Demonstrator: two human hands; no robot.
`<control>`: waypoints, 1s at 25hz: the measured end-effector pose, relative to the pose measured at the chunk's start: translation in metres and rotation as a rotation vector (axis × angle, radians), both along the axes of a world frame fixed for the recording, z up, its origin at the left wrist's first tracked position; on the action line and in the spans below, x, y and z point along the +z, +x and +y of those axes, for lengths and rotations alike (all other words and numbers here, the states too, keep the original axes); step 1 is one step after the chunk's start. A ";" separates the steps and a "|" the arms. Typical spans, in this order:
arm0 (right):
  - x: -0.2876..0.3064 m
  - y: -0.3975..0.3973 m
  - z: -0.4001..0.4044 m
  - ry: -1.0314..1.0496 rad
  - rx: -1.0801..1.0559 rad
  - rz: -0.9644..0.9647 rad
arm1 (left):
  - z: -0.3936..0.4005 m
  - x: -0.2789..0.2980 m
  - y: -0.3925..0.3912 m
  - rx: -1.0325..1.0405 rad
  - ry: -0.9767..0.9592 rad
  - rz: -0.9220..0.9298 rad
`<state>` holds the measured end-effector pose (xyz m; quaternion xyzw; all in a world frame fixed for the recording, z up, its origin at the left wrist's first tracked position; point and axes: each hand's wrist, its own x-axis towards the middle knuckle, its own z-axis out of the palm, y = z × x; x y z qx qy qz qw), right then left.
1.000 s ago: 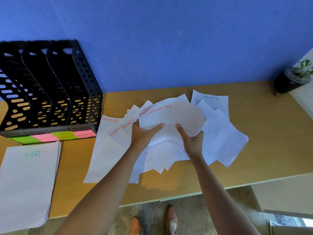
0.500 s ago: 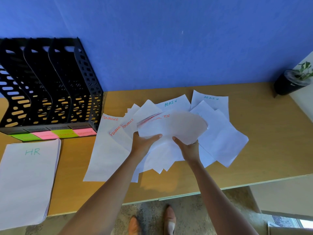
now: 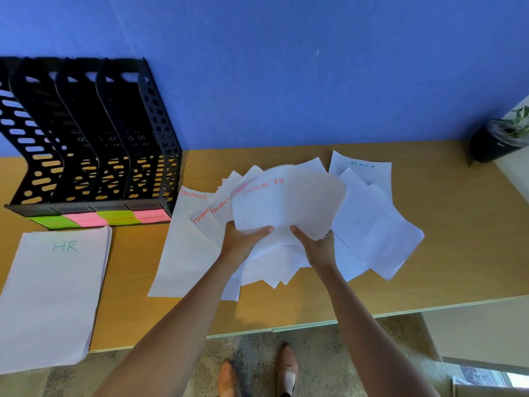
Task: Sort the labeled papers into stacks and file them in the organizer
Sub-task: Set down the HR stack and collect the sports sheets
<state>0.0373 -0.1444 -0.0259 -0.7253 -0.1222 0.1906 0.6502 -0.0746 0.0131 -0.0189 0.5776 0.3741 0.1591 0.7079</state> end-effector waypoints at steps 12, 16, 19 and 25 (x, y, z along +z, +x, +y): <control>0.001 -0.063 0.070 0.022 0.292 0.085 | 0.076 0.016 -0.091 0.167 0.097 0.047; -0.003 -0.094 0.091 0.085 0.459 0.147 | 0.091 0.009 -0.143 0.217 -0.100 0.015; -0.016 -0.112 0.105 0.083 0.527 0.168 | 0.111 -0.001 -0.187 0.201 -0.206 0.021; -0.043 -0.136 0.144 -0.463 0.861 -0.539 | 0.150 -0.021 -0.275 -0.015 -0.341 0.205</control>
